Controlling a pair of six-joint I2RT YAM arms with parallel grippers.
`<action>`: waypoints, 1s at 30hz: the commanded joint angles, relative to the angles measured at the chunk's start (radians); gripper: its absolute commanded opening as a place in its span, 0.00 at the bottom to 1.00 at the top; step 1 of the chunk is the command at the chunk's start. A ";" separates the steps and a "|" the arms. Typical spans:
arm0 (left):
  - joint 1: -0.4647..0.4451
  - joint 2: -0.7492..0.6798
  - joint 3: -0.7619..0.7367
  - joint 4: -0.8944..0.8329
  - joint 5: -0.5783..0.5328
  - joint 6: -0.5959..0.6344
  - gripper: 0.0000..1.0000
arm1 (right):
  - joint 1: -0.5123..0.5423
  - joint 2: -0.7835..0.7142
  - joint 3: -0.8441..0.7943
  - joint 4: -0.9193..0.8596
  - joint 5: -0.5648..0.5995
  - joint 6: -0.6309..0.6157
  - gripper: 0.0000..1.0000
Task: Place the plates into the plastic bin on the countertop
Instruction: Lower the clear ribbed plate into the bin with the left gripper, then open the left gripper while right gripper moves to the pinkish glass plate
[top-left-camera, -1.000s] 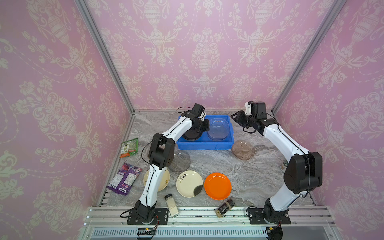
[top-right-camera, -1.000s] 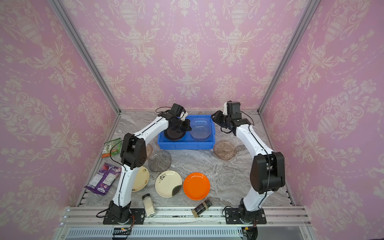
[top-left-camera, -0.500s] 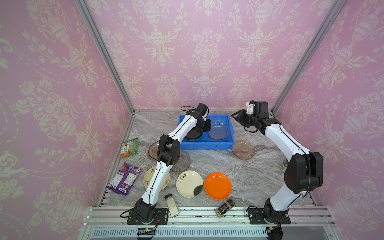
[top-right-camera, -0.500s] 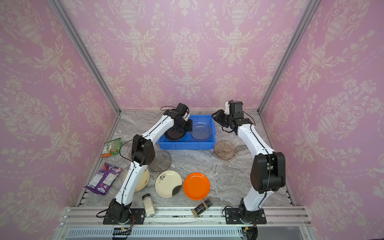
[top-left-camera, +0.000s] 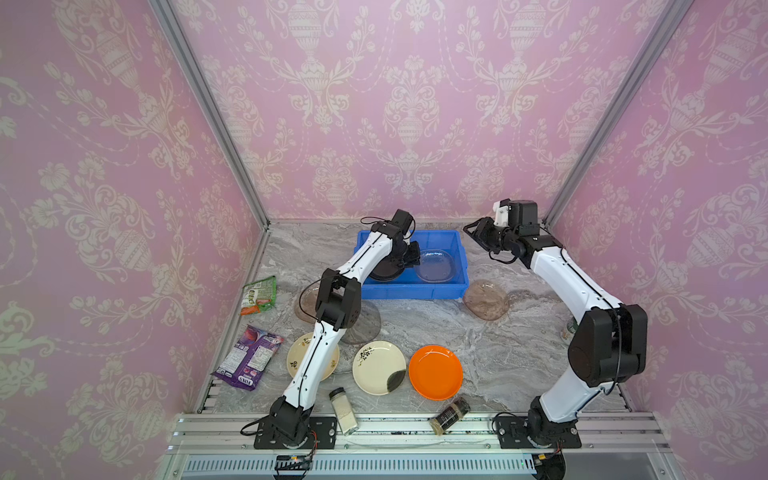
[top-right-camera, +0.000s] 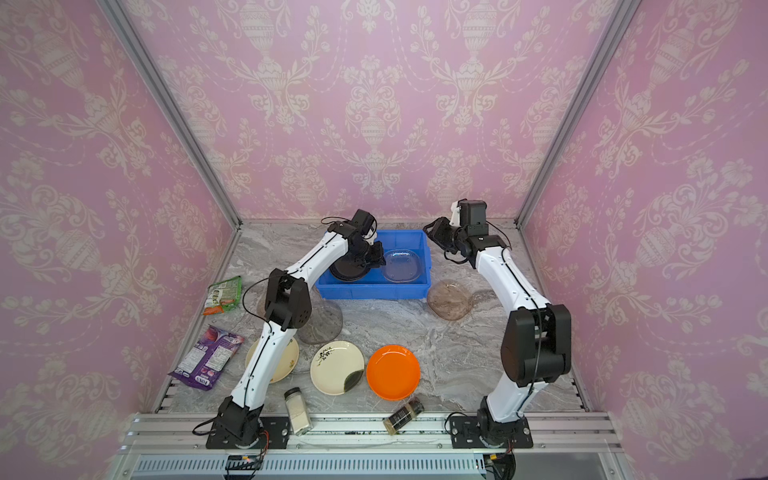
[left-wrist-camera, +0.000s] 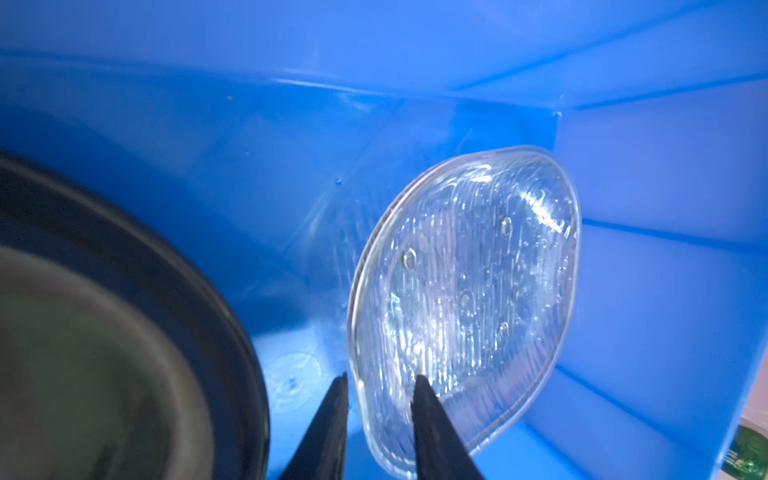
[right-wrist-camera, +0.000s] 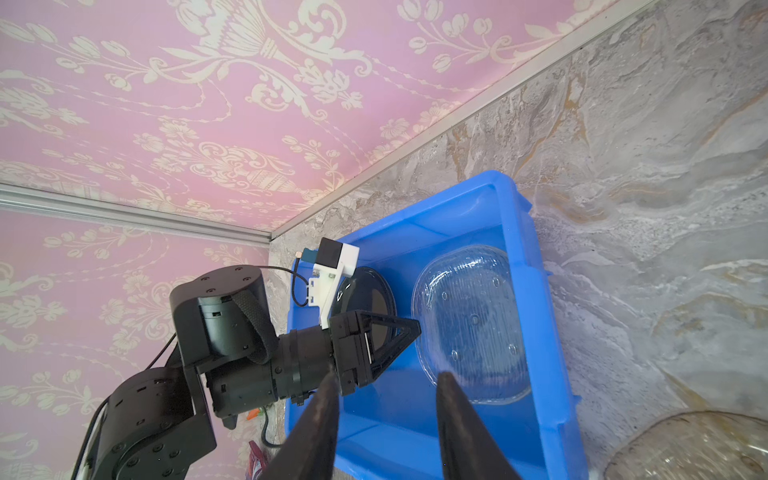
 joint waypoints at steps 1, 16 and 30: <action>0.008 0.009 0.066 -0.020 0.022 -0.006 0.46 | -0.005 0.009 0.039 0.001 -0.017 0.015 0.40; 0.019 -0.122 0.190 -0.054 -0.052 0.057 0.99 | -0.002 -0.086 -0.010 -0.124 0.068 -0.054 0.39; -0.096 -0.502 -0.231 0.044 -0.026 0.268 0.99 | -0.064 -0.440 -0.400 -0.204 0.191 -0.012 0.39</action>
